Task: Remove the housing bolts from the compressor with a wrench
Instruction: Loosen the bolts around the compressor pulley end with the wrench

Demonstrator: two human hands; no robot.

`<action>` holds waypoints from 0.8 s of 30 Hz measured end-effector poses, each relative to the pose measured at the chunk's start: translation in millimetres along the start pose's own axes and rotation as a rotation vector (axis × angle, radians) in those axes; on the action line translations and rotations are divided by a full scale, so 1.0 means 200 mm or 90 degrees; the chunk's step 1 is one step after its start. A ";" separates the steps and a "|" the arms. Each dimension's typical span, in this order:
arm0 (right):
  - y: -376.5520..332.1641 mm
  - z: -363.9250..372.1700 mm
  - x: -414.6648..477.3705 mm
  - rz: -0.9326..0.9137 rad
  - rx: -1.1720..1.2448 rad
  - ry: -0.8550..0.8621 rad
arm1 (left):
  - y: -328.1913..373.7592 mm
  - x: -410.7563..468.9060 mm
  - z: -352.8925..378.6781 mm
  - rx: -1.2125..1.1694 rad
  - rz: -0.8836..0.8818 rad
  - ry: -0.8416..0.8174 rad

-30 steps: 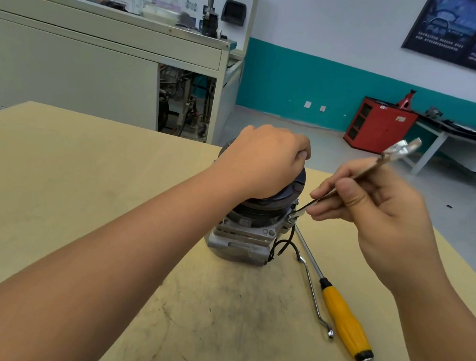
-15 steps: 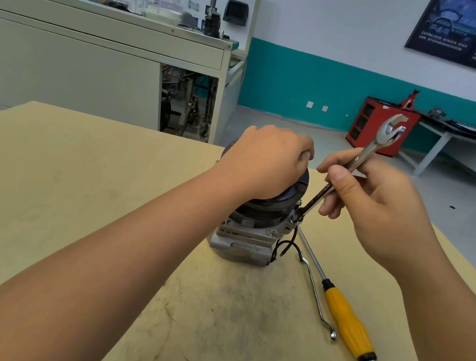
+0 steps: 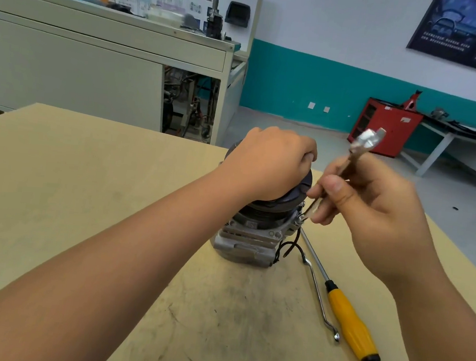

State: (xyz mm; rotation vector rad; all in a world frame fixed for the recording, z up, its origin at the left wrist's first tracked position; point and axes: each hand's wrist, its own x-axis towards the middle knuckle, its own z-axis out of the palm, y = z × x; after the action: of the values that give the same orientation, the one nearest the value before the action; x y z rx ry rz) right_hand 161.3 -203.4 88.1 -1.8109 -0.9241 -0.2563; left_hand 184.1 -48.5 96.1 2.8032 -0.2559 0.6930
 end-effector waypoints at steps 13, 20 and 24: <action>0.05 -0.03 -0.07 -0.024 0.012 0.107 | 0.00 0.01 0.01 0.006 0.000 -0.017; 0.06 0.00 -0.02 0.020 0.085 0.125 | 0.00 0.00 0.00 0.009 -0.001 -0.021; 0.07 0.01 -0.02 0.010 0.063 0.119 | 0.00 0.01 0.00 0.006 -0.002 -0.020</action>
State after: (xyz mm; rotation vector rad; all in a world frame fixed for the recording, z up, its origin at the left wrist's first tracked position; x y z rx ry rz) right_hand 168.7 -205.0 75.1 -1.6719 -0.7781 -0.3571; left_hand 185.0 -49.3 96.6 2.8250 -0.2543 0.6506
